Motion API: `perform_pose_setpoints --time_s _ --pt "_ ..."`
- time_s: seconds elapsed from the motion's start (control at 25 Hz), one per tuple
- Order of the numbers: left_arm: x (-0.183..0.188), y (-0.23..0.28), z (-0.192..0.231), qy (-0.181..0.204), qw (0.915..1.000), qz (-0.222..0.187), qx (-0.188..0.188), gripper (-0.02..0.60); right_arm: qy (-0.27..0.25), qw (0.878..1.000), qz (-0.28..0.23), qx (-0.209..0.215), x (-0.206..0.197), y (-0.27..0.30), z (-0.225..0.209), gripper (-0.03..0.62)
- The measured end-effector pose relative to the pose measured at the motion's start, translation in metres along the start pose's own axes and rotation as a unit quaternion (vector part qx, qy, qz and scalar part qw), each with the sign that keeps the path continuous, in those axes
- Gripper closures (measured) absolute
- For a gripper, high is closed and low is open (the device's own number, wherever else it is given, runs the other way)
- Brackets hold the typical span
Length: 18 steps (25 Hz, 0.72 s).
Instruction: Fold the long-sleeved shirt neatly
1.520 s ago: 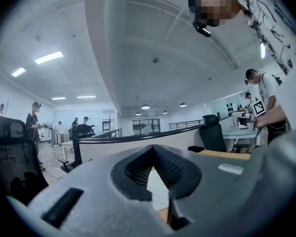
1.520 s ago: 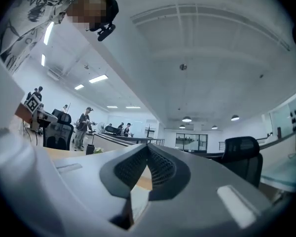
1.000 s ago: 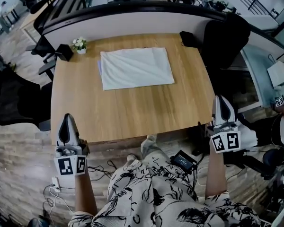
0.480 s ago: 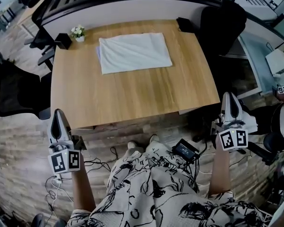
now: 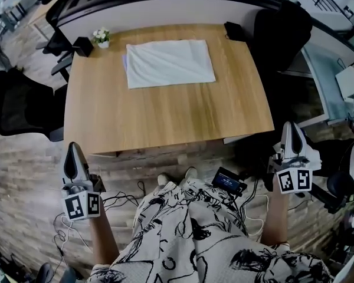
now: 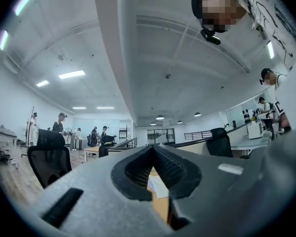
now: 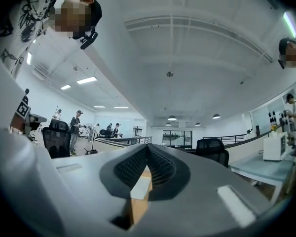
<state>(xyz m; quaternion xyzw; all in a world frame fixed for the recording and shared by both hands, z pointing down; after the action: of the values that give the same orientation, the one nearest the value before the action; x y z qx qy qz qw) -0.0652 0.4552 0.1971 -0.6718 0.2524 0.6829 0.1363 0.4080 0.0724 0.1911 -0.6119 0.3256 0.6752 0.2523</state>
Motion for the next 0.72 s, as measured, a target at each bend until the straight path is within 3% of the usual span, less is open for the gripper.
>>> perform_pose_setpoints --time_s 0.24,0.72 --pt "-0.006 0.003 -0.008 -0.004 0.9999 0.004 0.010 0.577 0.034 0.999 0.004 -0.002 -0.018 0.007 -0.001 0.585" --pt "-0.009 0.012 -0.013 -0.002 0.9999 0.008 0.009 0.577 0.005 0.999 0.026 0.036 -0.021 0.033 0.021 0.585"
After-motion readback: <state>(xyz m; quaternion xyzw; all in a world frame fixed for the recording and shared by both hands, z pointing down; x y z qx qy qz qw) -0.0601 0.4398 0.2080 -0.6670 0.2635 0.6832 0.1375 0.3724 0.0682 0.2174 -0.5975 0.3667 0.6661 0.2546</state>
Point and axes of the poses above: the fingertips, and each gripper's own axes: y forward along the fingers, z to its left, x out of its top, the point moved 6 cm from there along -y, backward along the fingers, and after that the axes turned 13 degrees about z, right-handed, at the moved point
